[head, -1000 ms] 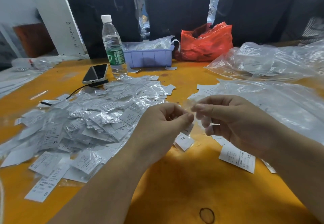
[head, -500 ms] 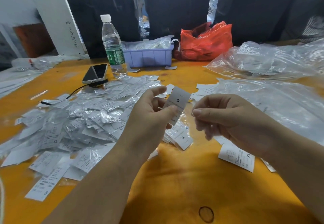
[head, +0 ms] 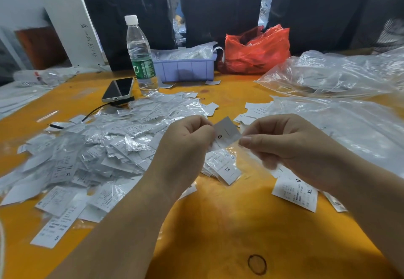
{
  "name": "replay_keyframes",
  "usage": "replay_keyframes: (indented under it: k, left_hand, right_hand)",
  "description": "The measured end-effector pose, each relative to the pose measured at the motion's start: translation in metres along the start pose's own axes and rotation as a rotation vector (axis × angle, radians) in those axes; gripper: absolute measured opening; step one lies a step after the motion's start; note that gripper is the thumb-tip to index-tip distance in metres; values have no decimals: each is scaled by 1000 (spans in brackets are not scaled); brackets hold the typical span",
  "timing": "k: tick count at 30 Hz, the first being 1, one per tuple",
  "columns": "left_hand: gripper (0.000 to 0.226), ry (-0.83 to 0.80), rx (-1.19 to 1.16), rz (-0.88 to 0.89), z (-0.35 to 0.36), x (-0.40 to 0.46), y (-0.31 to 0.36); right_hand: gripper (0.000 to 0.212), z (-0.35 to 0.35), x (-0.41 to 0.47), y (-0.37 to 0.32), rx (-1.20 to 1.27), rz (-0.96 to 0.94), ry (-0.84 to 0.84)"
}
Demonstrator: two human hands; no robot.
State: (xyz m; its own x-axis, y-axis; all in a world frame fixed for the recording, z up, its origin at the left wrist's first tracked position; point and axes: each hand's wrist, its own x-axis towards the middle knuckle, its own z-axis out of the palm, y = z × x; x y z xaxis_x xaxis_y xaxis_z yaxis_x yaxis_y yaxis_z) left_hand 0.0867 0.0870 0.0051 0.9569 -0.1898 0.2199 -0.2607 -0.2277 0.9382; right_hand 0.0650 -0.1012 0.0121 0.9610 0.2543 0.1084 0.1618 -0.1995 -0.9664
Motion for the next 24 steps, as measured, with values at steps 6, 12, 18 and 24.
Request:
replay_keyframes:
  k: [6, 12, 18, 24]
  left_hand:
    - [31, 25, 18, 6, -2, 1, 1]
    - [16, 17, 125, 62, 0, 0, -2]
    - [16, 7, 180, 95, 0, -1, -1]
    - [23, -143, 142, 99, 0, -4, 3]
  right_hand:
    - [12, -3, -1, 2, -91, 14, 44]
    - [12, -2, -2, -1, -122, 4, 15]
    - [10, 0, -3, -2, -145, 3, 11]
    - [13, 1, -3, 0, -161, -8, -17]
